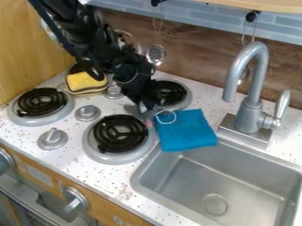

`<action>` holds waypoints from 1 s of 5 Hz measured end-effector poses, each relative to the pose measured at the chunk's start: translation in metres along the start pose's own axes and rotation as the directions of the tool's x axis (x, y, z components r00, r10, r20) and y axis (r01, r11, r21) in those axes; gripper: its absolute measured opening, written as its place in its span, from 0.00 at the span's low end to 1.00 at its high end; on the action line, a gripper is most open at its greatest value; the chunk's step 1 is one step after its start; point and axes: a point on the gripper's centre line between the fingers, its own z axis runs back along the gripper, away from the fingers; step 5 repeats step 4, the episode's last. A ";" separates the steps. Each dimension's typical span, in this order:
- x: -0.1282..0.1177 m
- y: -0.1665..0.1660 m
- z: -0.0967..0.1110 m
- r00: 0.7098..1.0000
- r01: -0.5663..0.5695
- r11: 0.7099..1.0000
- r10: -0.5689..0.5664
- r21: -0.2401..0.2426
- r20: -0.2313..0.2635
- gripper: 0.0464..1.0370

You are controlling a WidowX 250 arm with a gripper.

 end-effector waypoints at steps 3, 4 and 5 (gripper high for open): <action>0.004 0.030 0.030 0.997 -0.062 0.997 0.060 0.038 0.052 0.97; 0.000 0.051 0.079 0.988 -0.087 0.989 0.070 0.124 0.137 0.96; 0.000 0.051 0.079 0.988 -0.087 0.989 0.070 0.124 0.137 0.96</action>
